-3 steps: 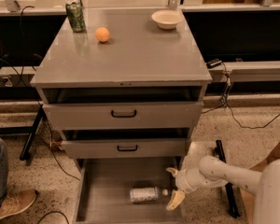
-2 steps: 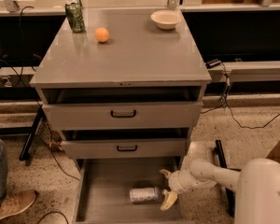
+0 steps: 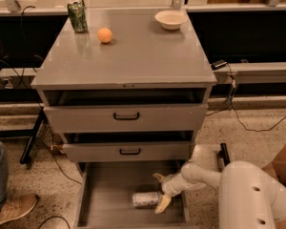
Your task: Pick blue plastic bottle from bottom drawer and place on counter
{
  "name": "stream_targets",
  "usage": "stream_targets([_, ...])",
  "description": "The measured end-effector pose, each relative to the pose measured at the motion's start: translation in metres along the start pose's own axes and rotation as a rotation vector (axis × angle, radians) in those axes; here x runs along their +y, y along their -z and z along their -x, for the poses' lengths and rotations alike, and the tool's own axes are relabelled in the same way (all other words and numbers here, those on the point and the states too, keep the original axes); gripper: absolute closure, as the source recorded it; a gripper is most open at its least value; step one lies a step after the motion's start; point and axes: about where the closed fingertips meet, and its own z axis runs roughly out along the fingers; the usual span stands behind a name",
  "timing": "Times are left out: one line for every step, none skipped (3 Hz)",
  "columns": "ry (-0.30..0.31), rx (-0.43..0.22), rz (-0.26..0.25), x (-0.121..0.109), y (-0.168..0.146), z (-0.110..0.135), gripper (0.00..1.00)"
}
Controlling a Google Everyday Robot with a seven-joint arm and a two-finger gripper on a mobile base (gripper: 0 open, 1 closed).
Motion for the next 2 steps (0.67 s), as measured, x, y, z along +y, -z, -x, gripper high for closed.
stream_targets([-0.003,0.003,0.011,-0.006,-0.025,-0.005,0.0])
stream_targets([-0.017,0.007,0.023,-0.006,-0.042,-0.011,0.08])
